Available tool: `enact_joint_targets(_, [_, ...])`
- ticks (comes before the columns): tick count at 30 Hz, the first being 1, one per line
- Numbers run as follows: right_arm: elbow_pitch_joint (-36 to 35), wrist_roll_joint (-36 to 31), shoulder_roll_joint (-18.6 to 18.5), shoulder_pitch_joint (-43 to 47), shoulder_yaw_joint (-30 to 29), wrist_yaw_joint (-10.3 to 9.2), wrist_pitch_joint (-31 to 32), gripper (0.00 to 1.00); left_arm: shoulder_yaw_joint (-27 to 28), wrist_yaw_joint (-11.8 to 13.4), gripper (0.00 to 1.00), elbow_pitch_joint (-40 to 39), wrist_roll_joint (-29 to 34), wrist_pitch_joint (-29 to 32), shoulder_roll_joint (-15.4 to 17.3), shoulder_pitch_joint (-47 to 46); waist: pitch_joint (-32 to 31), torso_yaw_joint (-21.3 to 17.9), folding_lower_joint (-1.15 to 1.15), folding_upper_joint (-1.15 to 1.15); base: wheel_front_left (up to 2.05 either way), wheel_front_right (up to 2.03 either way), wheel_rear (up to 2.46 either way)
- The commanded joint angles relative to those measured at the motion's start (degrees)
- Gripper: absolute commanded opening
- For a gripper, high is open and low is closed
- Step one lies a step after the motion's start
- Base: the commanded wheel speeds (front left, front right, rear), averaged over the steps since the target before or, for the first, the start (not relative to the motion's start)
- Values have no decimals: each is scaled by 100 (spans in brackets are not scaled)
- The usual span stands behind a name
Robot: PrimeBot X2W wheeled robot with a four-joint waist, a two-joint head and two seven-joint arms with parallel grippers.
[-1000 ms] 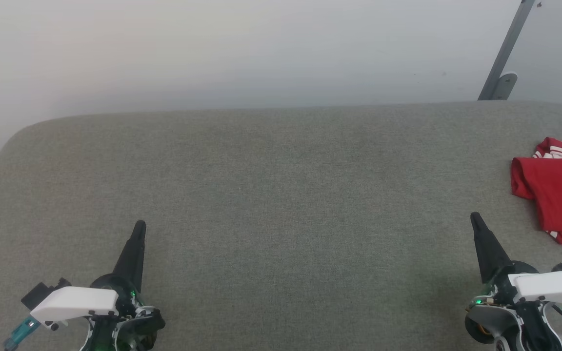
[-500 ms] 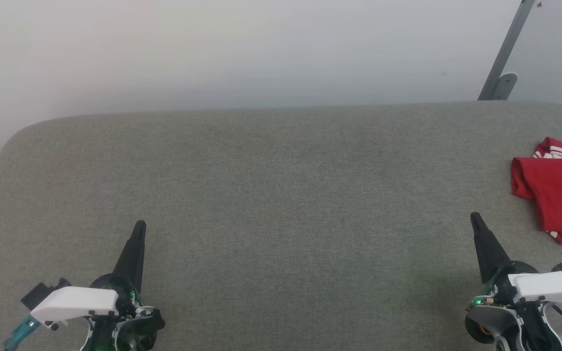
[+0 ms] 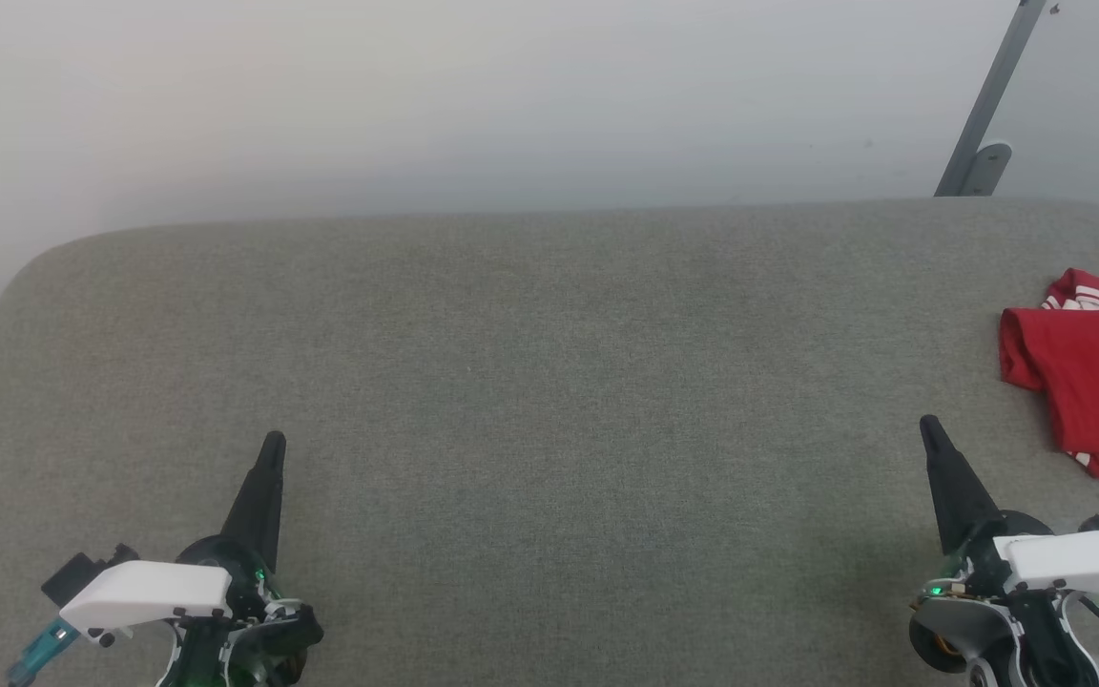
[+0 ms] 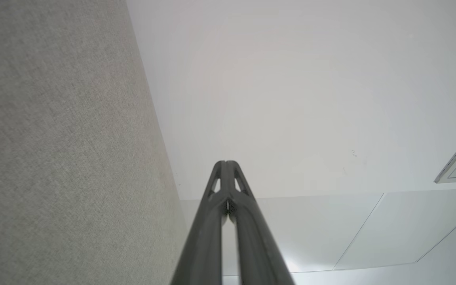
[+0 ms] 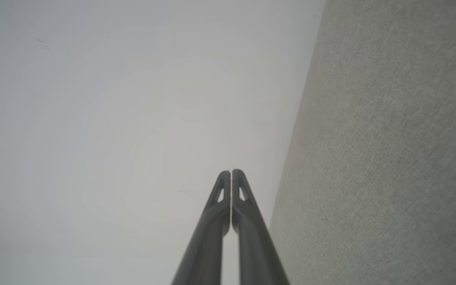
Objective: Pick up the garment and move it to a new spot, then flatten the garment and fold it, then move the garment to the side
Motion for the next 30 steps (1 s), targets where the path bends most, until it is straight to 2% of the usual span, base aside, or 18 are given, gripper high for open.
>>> enact_joint_targets(1, [-16,25,21,-26,-8,2,15,0,2,-18,0,-6,-19,17,-17,-68,0,0,0,0,0,0,0])
enact_joint_targets(30, [-16,26,21,-26,-8,2,15,0,1,-19,0,-6,-20,17,-16,-68,0,0,0,0,0,0,0])
